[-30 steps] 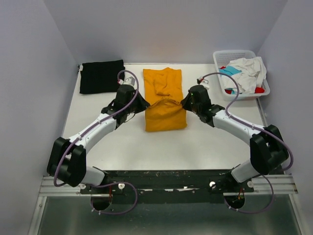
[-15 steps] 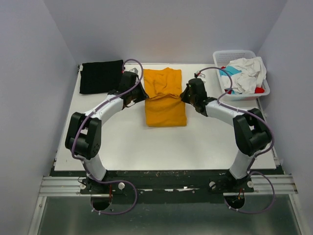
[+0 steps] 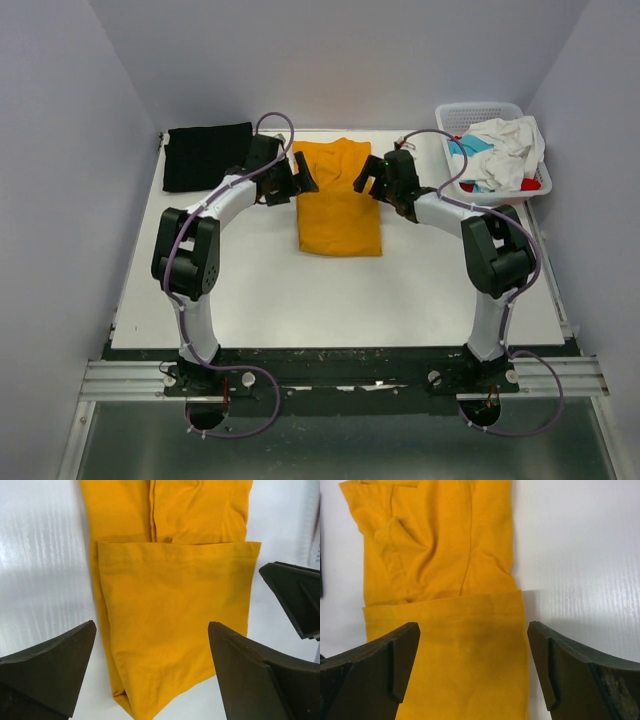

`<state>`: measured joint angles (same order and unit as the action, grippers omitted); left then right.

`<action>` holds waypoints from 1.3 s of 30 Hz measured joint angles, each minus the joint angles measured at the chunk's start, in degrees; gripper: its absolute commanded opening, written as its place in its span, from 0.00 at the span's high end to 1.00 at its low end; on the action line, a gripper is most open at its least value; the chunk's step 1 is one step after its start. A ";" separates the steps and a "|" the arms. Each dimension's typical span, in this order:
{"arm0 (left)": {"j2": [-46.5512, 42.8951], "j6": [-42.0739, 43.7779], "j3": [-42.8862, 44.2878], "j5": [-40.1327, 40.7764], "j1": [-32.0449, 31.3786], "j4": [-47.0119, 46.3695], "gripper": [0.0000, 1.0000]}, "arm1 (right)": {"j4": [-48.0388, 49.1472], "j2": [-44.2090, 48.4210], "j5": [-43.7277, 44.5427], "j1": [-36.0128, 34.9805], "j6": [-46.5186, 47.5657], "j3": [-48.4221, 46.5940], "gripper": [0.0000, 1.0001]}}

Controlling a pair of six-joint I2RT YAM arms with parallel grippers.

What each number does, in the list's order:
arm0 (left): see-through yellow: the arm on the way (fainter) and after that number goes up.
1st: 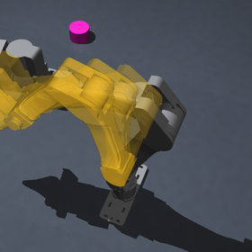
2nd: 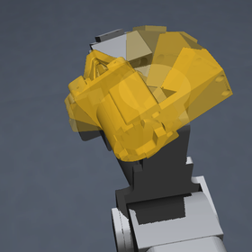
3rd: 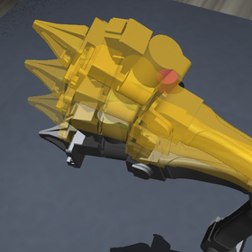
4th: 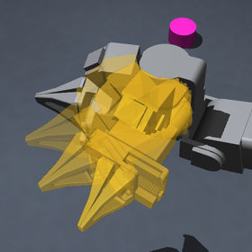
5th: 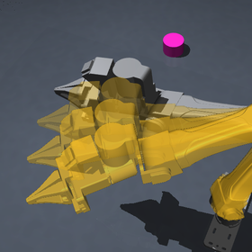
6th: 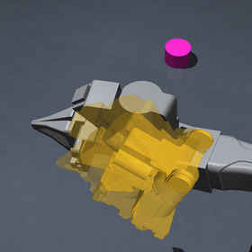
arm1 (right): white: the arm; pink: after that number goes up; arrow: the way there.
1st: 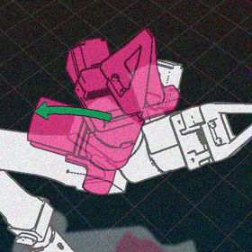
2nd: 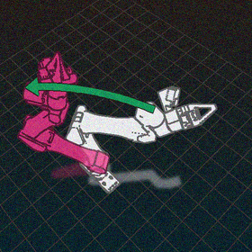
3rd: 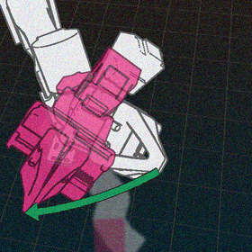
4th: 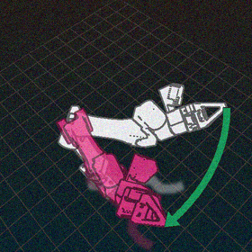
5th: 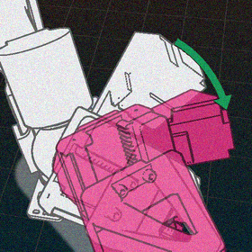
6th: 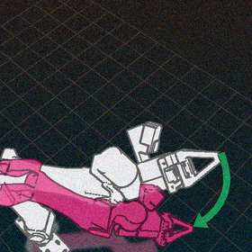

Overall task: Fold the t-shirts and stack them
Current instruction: Fold the folded rectangular tshirt in 1/3 of the way, then grab one side of the 2/3 rectangular tshirt with both arms

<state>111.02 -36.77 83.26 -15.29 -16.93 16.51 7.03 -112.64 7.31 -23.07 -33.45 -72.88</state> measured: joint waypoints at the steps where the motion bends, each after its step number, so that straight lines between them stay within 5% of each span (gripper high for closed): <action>1: 0.00 0.07 0.26 -0.26 0.00 0.22 0.01 | -0.28 0.04 -0.46 0.07 0.28 -0.55 0.00; 6: -3.63 -0.59 -3.02 -4.39 -0.13 -1.62 0.01 | -0.63 3.06 -3.76 0.22 -0.17 0.66 0.00; 13: -15.74 -3.28 -19.28 -13.09 -4.50 -10.75 0.01 | 3.93 15.67 -16.15 0.22 -5.16 15.67 0.00; 19: -15.91 -4.92 -27.65 -15.80 -8.48 -15.69 0.01 | 10.58 14.10 -26.16 0.20 -10.49 23.28 0.00; 27: -13.81 -7.26 -35.34 -14.19 -7.96 -20.22 0.01 | 15.89 12.57 -27.80 0.31 -12.74 29.11 0.00; 39: -22.75 -12.68 -50.16 -14.73 -14.36 -32.22 0.02 | 14.53 25.99 -27.39 0.31 -12.59 42.58 0.00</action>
<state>88.27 -49.45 33.10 -30.02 -31.29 -15.70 21.56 -86.65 -20.08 -22.76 -46.04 -30.30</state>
